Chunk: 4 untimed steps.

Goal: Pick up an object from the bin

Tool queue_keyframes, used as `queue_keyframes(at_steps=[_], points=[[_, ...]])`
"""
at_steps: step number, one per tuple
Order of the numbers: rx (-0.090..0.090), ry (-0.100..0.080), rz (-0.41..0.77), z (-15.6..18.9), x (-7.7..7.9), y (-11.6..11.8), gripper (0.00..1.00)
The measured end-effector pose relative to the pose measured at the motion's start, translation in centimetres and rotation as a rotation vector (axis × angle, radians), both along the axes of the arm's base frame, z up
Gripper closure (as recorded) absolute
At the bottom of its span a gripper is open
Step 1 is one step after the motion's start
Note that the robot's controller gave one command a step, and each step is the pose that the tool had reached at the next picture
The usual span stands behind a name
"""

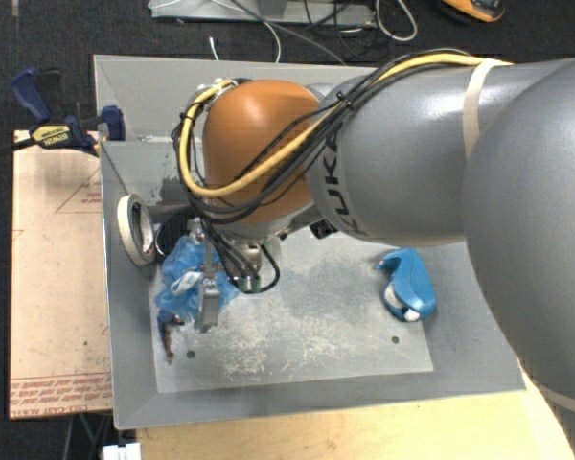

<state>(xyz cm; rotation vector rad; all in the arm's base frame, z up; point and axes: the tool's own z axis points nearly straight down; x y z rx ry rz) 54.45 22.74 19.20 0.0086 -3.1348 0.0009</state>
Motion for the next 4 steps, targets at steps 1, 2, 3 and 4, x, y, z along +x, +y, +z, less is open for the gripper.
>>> queue_keyframes(at_steps=[1, 2, 3, 4], points=[[0.001, -0.007, -0.005, 0.5, 0.2, -0.2, 0.0], [0.004, -0.007, 0.329, -8.4, 3.8, -0.7, 0.0], [0.007, -0.016, 0.588, -12.1, 2.8, -0.9, 0.0], [0.006, -0.014, 0.651, -12.1, 4.5, -0.5, 0.0]])
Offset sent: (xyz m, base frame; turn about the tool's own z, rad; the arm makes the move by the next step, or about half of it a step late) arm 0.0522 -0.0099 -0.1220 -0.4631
